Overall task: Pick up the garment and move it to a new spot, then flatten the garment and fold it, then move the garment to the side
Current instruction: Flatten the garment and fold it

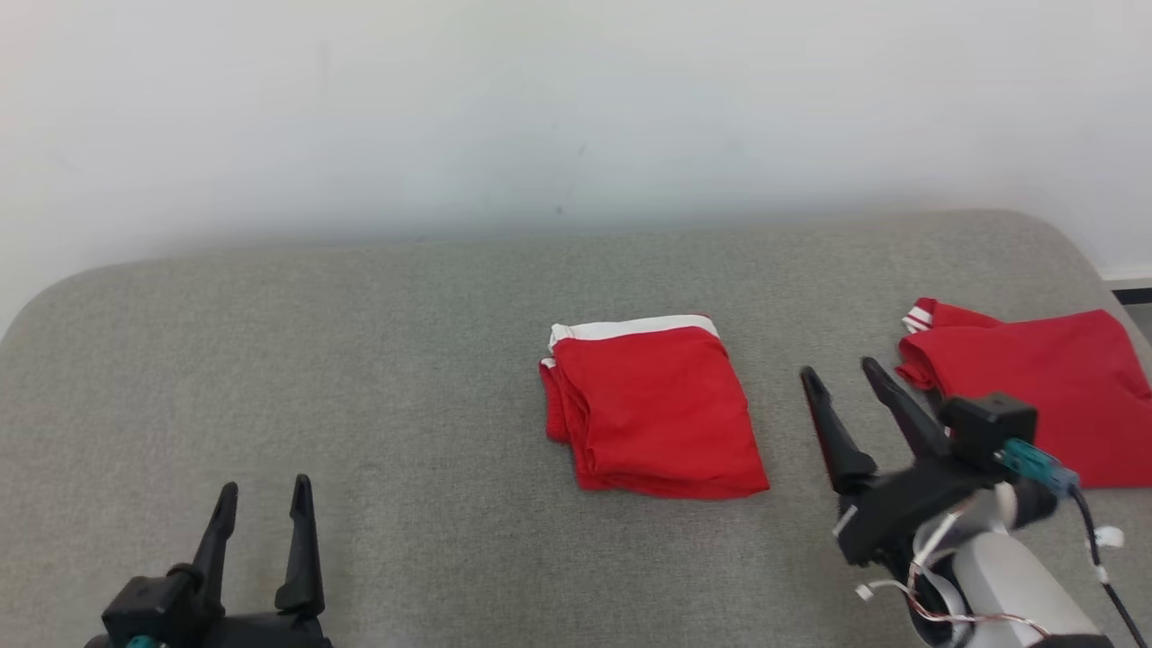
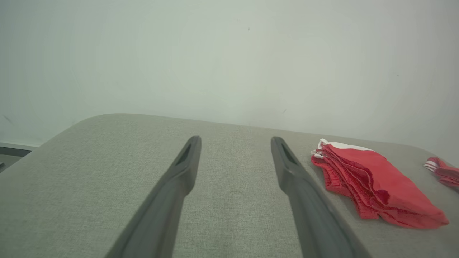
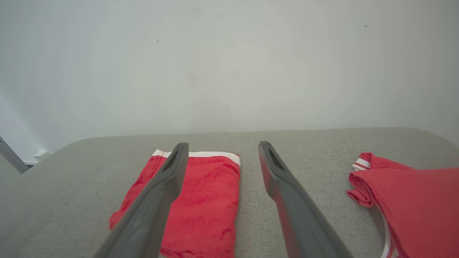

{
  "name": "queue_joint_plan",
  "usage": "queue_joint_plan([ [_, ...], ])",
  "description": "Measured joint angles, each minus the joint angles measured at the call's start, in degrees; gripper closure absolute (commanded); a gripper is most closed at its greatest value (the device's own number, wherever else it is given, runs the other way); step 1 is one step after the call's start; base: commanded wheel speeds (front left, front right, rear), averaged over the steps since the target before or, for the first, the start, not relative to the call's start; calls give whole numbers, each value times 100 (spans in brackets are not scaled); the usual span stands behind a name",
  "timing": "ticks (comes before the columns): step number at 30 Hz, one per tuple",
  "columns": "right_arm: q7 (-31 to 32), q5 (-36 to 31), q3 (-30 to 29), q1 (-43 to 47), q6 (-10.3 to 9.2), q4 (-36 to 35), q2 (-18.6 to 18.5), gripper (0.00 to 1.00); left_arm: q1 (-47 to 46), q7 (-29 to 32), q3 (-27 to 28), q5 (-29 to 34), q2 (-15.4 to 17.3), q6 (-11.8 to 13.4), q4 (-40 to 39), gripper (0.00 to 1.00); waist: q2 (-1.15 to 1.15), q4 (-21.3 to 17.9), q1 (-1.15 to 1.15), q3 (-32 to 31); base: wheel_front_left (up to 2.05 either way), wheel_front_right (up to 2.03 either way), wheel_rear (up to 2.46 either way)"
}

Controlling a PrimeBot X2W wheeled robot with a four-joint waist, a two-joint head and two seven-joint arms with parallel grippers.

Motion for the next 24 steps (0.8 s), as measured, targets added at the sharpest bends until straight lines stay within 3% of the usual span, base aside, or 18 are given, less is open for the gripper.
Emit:
queue_joint_plan([
  [9, -313, 51, -670, 535, 0, 53, -145, 0, 250, 0, -20, 148, -23, 16, 41, 0, 0, -212, 0, -222, 0, 0, 0],
  [24, -480, 192, -726, 860, 0, 144, -202, 0, 502, 0, 207, 315, -49, -65, 49, 0, 0, -171, 0, -315, 0, 0, 0],
])
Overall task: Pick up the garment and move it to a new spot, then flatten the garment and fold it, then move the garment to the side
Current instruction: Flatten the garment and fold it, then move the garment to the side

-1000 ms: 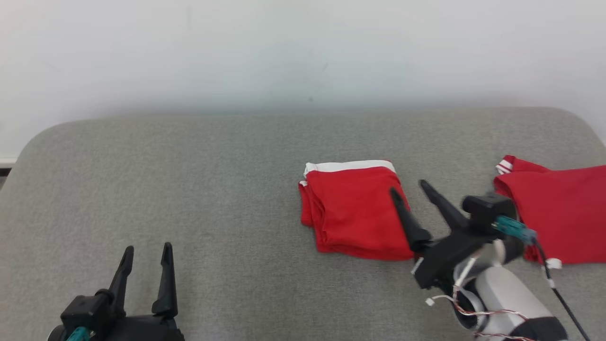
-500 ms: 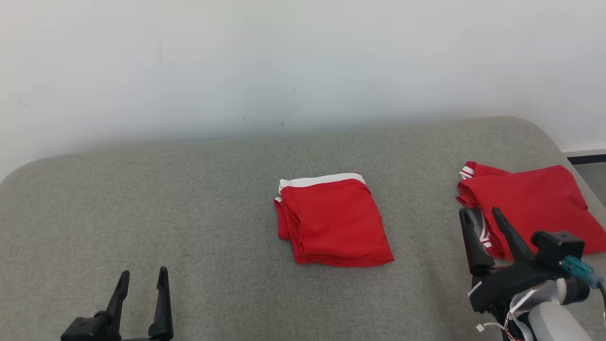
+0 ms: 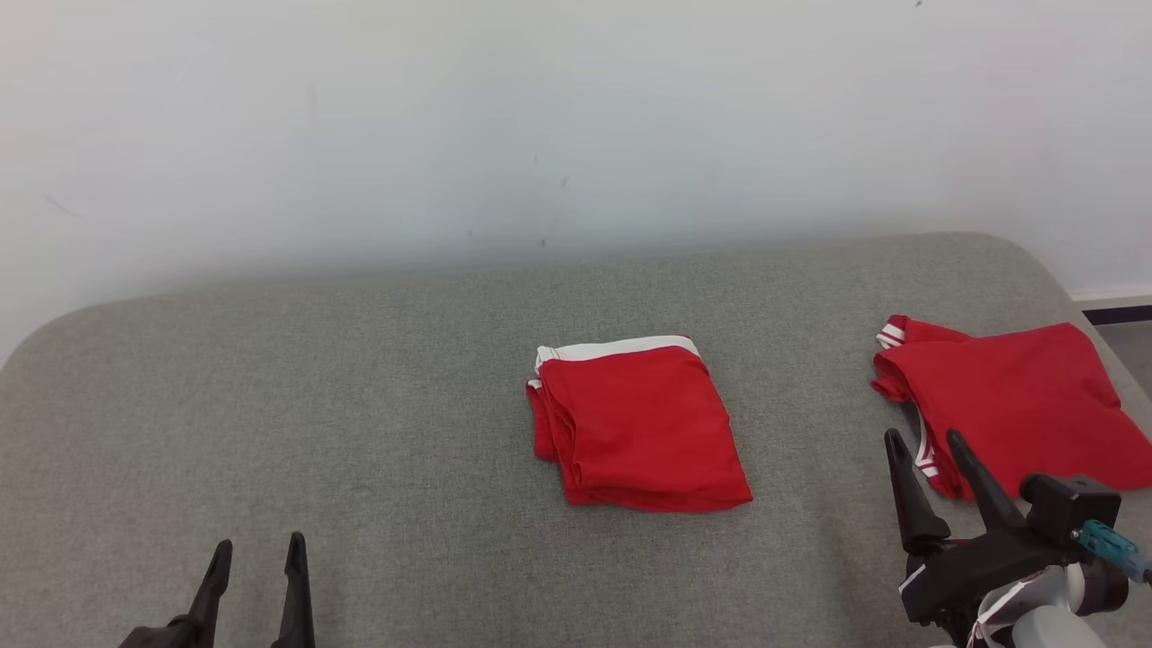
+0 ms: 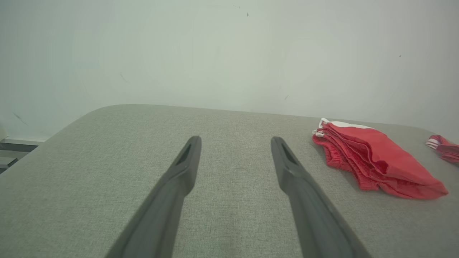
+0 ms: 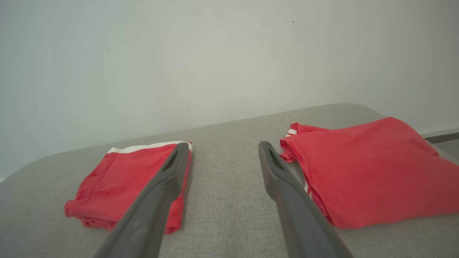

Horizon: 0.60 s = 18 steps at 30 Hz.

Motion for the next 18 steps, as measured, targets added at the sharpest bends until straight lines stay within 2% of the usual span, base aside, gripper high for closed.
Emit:
queue_joint_plan([
  [18, 2, -2, -148, 55, 0, 54, 115, 0, 14, 0, 74, 44, -40, -48, 56, 0, 0, 74, 1, 33, 0, 0, 0],
])
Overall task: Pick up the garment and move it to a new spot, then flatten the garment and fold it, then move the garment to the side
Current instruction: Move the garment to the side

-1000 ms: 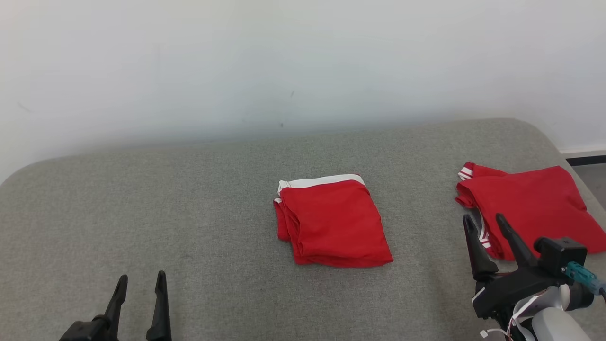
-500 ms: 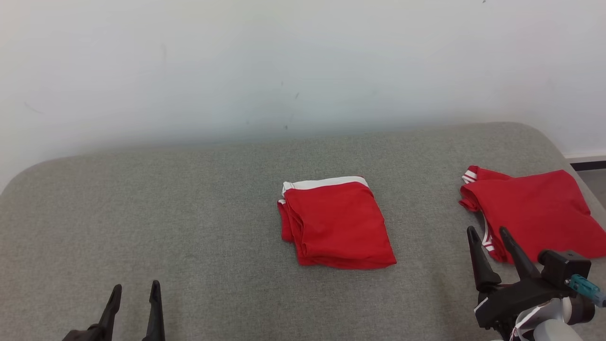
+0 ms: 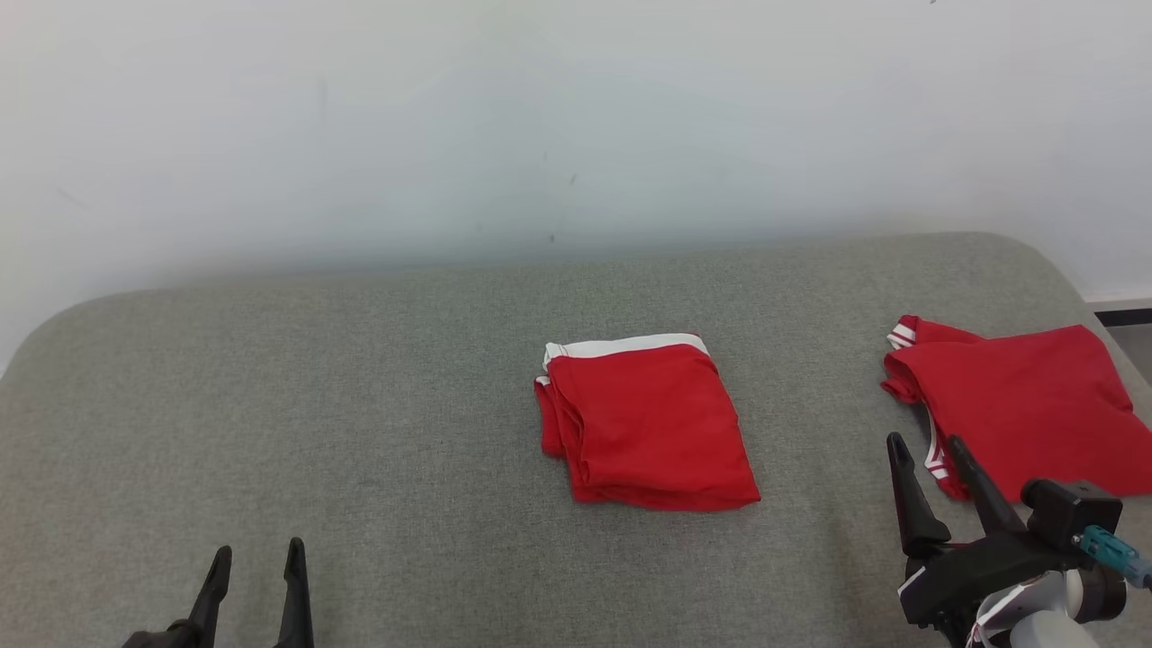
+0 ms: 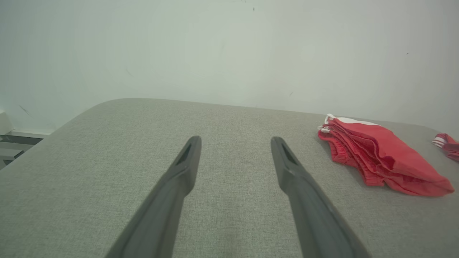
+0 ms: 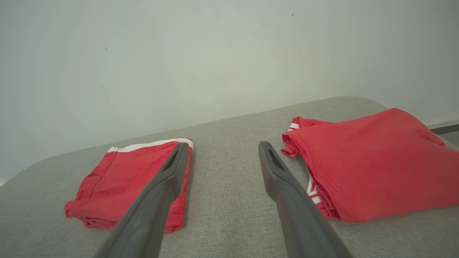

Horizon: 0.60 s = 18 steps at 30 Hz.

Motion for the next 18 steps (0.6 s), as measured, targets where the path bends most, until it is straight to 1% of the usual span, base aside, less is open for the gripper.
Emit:
queue_joint_plan([
  [5, 64, -16, -41, -3, 0, -5, 21, 0, -2, 1, -8, 15, -8, -2, 11, 0, 0, 40, 0, 36, 0, 0, 0],
  [9, 386, -9, 44, -194, 0, -2, -4, 0, -39, 1, -31, 14, -12, -5, 5, 0, 0, 105, 0, 103, 0, 0, 0],
  [14, 1392, 86, 162, -934, 0, 218, -76, 0, -160, 0, -131, 12, -19, -29, -41, 0, 0, 219, 0, 284, 0, 0, 0],
  [18, 2416, 200, 204, -1691, 0, 584, -68, 0, -391, 1, -211, -11, -20, -31, -108, 0, 0, 344, 0, 535, 0, 0, 0],
])
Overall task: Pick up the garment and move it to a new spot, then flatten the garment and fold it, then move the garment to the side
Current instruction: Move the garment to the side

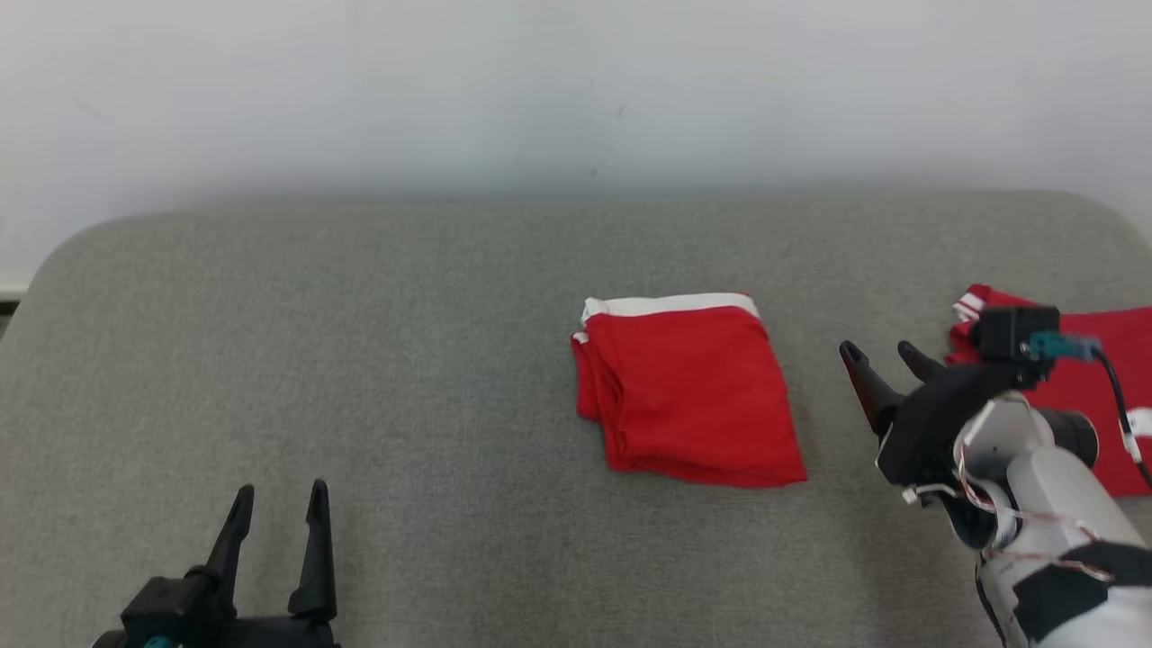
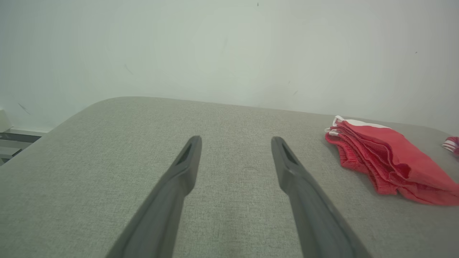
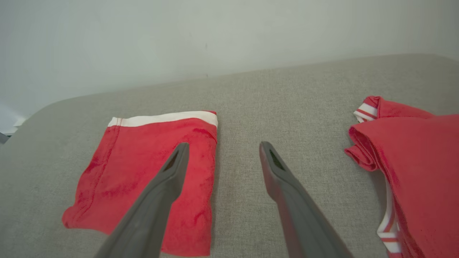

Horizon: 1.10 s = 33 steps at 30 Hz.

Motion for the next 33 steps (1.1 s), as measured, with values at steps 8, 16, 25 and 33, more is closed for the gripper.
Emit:
queue_joint_plan([
  [8, 1436, -320, -124, -1071, 0, 1104, 129, 0, -377, 0, -276, -212, -2, 9, -3, 0, 0, 406, 0, 529, 0, 0, 0],
  [16, 1778, -834, -446, -1407, 0, 1898, 244, 0, -518, -1, -582, -421, -3, 93, 63, 0, 0, 877, 1, 896, 0, 0, 0],
  [25, 1879, -1206, -371, -1641, -18, 2207, 297, 80, -571, -1, -698, -519, -4, 166, 55, 0, 0, 1113, -1, 1118, 0, 0, 0],
  [33, 2079, -1414, 903, -1691, 2, 1724, 5, 100, -566, 0, -705, -576, -5, 188, -18, 0, 0, 906, 0, 1073, 0, 0, 0],
])
